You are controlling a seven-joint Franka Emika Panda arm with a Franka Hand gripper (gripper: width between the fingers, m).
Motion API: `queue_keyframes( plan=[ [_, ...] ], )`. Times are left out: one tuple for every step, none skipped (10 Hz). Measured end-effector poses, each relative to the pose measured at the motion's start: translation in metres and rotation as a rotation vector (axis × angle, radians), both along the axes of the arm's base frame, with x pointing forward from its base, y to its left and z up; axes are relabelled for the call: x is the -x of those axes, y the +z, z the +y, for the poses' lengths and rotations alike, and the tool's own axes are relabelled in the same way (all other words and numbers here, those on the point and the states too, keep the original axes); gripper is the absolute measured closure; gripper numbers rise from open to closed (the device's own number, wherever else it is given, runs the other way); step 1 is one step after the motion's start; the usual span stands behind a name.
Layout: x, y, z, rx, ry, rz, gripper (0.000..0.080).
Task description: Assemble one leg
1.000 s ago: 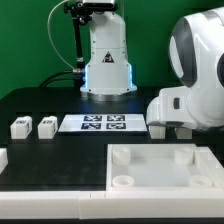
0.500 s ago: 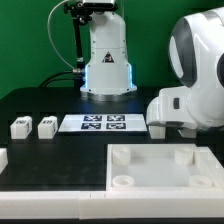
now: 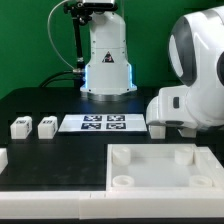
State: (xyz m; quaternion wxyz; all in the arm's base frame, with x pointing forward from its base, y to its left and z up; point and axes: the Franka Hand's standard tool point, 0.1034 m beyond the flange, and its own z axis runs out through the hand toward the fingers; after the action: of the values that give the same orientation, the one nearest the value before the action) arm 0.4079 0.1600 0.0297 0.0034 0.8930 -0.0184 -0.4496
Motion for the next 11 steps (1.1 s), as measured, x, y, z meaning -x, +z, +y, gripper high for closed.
queue_keyframes(
  plan=[
    [-0.021, 0.029, -0.009, -0.021, -0.001, -0.044, 0.0509],
    [-0.034, 0.057, -0.025, -0.030, -0.008, -0.053, 0.0508],
    [-0.042, 0.077, -0.033, -0.035, -0.006, -0.039, 0.0508],
    [-0.048, 0.097, -0.034, -0.032, 0.004, -0.027, 0.0508],
    [-0.054, 0.091, -0.030, -0.038, 0.000, -0.081, 0.0508],
    [-0.057, 0.088, -0.029, -0.039, -0.003, -0.111, 0.0508],
    [-0.068, 0.087, -0.026, -0.045, -0.014, -0.236, 0.0508],
    [-0.074, 0.091, -0.030, -0.057, 0.001, -0.321, 0.0507],
    [-0.107, 0.099, -0.040, -0.072, 0.027, -0.449, 0.0507],
    [-0.136, 0.110, -0.048, -0.088, 0.027, -0.561, 0.0507],
    [-0.156, 0.116, -0.054, -0.097, 0.075, -0.637, 0.0507]
  ],
)
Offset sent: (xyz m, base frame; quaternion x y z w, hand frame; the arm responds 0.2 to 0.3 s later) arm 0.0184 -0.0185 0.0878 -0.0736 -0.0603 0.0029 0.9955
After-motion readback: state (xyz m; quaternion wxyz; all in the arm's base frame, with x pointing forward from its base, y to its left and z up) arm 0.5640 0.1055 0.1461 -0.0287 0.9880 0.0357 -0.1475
